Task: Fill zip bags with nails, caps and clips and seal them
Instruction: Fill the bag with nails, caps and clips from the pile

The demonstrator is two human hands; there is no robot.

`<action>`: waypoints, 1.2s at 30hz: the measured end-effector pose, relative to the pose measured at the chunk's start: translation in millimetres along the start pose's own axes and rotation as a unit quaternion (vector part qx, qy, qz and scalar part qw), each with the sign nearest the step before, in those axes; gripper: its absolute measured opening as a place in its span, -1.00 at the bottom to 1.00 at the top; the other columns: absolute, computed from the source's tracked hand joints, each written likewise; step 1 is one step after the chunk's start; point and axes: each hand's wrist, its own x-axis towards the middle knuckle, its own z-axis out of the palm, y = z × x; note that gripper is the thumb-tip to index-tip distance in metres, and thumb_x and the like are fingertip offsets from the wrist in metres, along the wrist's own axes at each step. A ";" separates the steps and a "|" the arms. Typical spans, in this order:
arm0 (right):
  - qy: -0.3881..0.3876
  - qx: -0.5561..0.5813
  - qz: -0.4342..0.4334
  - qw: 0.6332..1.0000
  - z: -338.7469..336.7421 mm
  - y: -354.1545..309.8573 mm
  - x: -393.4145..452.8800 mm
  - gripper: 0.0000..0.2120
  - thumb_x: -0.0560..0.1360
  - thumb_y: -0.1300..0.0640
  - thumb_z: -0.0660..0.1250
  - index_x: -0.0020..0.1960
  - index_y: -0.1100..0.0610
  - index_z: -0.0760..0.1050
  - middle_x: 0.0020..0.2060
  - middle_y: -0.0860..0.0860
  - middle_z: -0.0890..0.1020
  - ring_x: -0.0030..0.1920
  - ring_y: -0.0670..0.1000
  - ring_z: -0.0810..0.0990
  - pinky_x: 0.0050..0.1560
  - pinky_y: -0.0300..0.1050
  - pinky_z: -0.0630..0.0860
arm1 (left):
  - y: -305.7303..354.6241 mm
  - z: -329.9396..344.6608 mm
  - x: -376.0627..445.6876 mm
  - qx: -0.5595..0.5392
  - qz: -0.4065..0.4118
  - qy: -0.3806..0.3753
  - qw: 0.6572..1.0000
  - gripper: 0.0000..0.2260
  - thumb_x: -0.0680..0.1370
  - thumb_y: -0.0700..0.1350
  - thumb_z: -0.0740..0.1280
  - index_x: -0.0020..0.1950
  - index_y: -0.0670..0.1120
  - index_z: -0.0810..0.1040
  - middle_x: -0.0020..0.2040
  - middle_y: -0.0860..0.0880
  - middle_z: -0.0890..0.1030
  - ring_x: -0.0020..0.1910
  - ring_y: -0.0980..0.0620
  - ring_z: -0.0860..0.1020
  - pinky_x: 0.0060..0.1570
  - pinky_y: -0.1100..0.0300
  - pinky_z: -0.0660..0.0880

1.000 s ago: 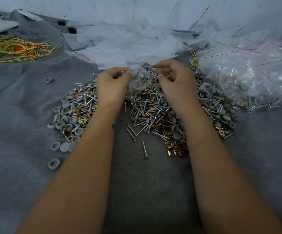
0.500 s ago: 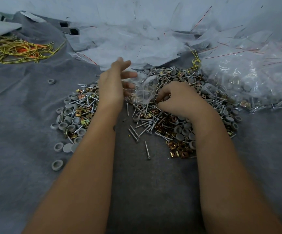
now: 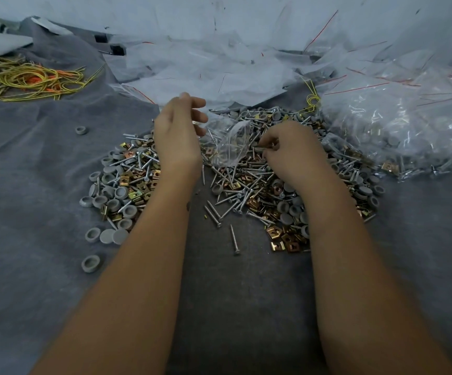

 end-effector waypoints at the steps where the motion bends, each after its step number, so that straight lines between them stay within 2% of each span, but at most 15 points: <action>1: 0.006 0.000 0.003 1.000 -0.4 0.2 0.2 -0.79 0.52 0.25 0.33 0.06 0.05 0.66 0.06 0.07 0.64 -0.01 0.09 0.58 0.01 -0.07 0.50 | -1.4 0.7 -1.1 0.024 0.012 -0.008 1.000 -0.76 0.65 -0.09 0.18 -0.12 -0.08 0.58 -0.26 0.00 0.53 -0.36 0.11 0.43 -0.39 0.35 0.36; 5: 0.000 0.005 0.006 1.000 -7.9 -2.6 -2.6 -0.76 0.51 0.25 0.29 0.04 0.01 0.67 0.03 0.03 0.66 0.00 0.09 0.58 0.01 -0.08 0.51 | -9.9 5.4 -8.6 0.137 0.086 -0.121 0.979 -0.99 0.56 -0.12 0.35 -0.05 -0.03 0.55 -0.24 0.08 0.49 -0.37 0.30 0.41 -0.37 0.40 0.40; 8: -0.023 0.006 0.027 0.999 -21.4 -2.6 -5.9 -0.81 0.47 0.20 0.29 -0.12 0.04 0.68 -0.13 0.00 0.69 -0.11 0.06 0.61 -0.03 -0.01 0.59 | -18.6 6.9 -8.1 0.284 0.164 -0.172 0.929 -0.80 0.51 -0.05 0.42 0.10 -0.02 0.53 -0.11 0.09 0.47 -0.21 0.29 0.44 -0.25 0.47 0.40; 10: -0.046 0.003 0.048 0.998 -29.3 -0.5 -7.5 -0.82 0.46 0.19 0.29 -0.19 0.09 0.68 -0.18 0.02 0.69 -0.17 0.04 0.62 -0.08 -0.04 0.59 | -22.0 8.0 -5.6 0.346 0.183 -0.180 0.902 -0.71 0.49 -0.06 0.44 0.18 -0.06 0.52 -0.04 0.03 0.47 -0.15 0.22 0.44 -0.19 0.42 0.39; 13: -0.072 -0.018 0.064 0.995 -35.0 0.2 -10.1 -0.81 0.44 0.22 0.28 -0.22 0.13 0.66 -0.16 0.03 0.70 -0.19 0.03 0.61 -0.13 -0.07 0.57 | -23.8 9.1 -2.4 0.399 0.165 -0.151 0.889 -0.78 0.52 -0.12 0.38 0.16 -0.11 0.55 -0.01 -0.01 0.49 -0.14 0.10 0.44 -0.19 0.30 0.34; 16: -0.059 -0.033 0.068 0.995 -41.6 1.3 -10.0 -0.82 0.42 0.14 0.32 -0.19 0.24 0.63 -0.15 0.19 0.68 -0.12 0.21 0.63 -0.06 0.11 0.62 | -23.4 8.1 -1.0 0.412 0.153 -0.110 0.891 -0.90 0.57 -0.14 0.29 0.00 -0.10 0.59 -0.05 0.00 0.43 -0.11 0.04 0.41 -0.20 0.27 0.27; 17: -0.071 -0.033 0.070 0.994 -45.2 1.2 -10.3 -0.78 0.41 0.08 0.37 -0.18 0.26 0.63 -0.15 0.21 0.68 -0.11 0.21 0.64 -0.07 0.11 0.62 | -23.1 8.0 -1.0 0.410 0.150 -0.104 0.894 -0.90 0.58 -0.12 0.28 -0.03 -0.08 0.59 -0.05 0.00 0.42 -0.10 0.04 0.41 -0.17 0.25 0.27; 20: -0.182 -0.046 0.087 0.978 -55.8 -2.6 -15.6 -0.66 0.32 -0.09 0.53 -0.24 0.21 0.63 -0.30 0.12 0.67 -0.26 0.07 0.62 -0.20 -0.09 0.55 | -22.3 8.6 -1.8 0.396 0.138 -0.103 0.902 -0.89 0.60 -0.09 0.27 -0.06 -0.04 0.58 -0.04 -0.02 0.42 -0.13 0.03 0.41 -0.14 0.23 0.26; 22: -0.252 -0.074 0.094 0.960 -56.7 -5.4 -19.3 -0.68 0.29 -0.07 0.58 -0.21 0.18 0.63 -0.30 0.07 0.66 -0.30 0.02 0.59 -0.25 -0.13 0.51 | -23.3 9.1 -0.9 0.388 0.134 -0.110 0.905 -0.86 0.60 -0.09 0.26 -0.13 -0.03 0.55 -0.05 -0.06 0.49 -0.13 -0.02 0.46 -0.16 0.18 0.33; 23: -0.263 -0.080 0.095 0.957 -55.9 -6.2 -19.9 -0.70 0.28 -0.04 0.59 -0.19 0.16 0.63 -0.29 0.05 0.65 -0.28 0.02 0.59 -0.25 -0.14 0.50 | -24.0 9.1 -0.2 0.383 0.132 -0.113 0.907 -0.84 0.60 -0.09 0.26 -0.16 -0.04 0.54 -0.08 -0.08 0.53 -0.11 -0.05 0.50 -0.17 0.16 0.36; 25: -0.252 -0.068 0.097 0.961 -54.2 -8.5 -19.7 -0.76 0.29 0.02 0.60 -0.19 0.11 0.63 -0.27 0.02 0.65 -0.23 0.02 0.61 -0.22 -0.13 0.51 | -24.6 8.8 -0.5 0.365 0.121 -0.116 0.916 -0.81 0.59 -0.10 0.26 -0.22 -0.02 0.53 -0.22 -0.02 0.55 -0.16 0.01 0.55 -0.24 0.18 0.35; 27: -0.233 -0.047 0.096 0.967 -52.2 -11.1 -18.5 -0.82 0.30 0.09 0.60 -0.20 0.10 0.64 -0.28 0.02 0.67 -0.22 0.03 0.64 -0.15 -0.08 0.57 | -23.9 9.1 -1.5 0.341 0.106 -0.116 0.927 -0.82 0.57 -0.08 0.28 -0.24 0.05 0.51 -0.37 0.09 0.50 -0.40 0.15 0.45 -0.37 0.21 0.34; 31: -0.197 -0.030 0.069 0.978 -45.3 -12.8 -15.5 -0.87 0.32 0.14 0.58 -0.27 -0.01 0.63 -0.32 -0.06 0.65 -0.23 -0.03 0.63 -0.18 -0.17 0.49 | -23.6 9.3 -1.9 0.297 0.087 -0.114 0.944 -0.90 0.54 -0.05 0.34 -0.17 0.04 0.50 -0.38 0.09 0.49 -0.43 0.14 0.43 -0.40 0.21 0.37; 34: -0.171 0.066 0.048 0.982 -41.3 -11.1 -13.1 -0.83 0.37 0.21 0.54 -0.24 -0.04 0.62 -0.36 -0.09 0.65 -0.29 -0.05 0.65 -0.41 -0.29 0.47 | -23.0 9.4 -2.1 0.270 0.074 -0.102 0.955 -0.86 0.54 -0.06 0.34 -0.23 0.05 0.50 -0.41 0.10 0.46 -0.48 0.20 0.38 -0.43 0.25 0.36; 36: -0.142 0.127 0.027 0.981 -36.7 -9.2 -12.0 -0.80 0.38 0.26 0.52 -0.19 -0.03 0.62 -0.30 -0.07 0.67 -0.25 -0.07 0.66 -0.32 -0.30 0.54 | -22.8 9.4 -2.7 0.256 0.068 -0.101 0.959 -0.85 0.54 -0.06 0.33 -0.24 0.04 0.50 -0.42 0.10 0.44 -0.48 0.18 0.36 -0.42 0.22 0.36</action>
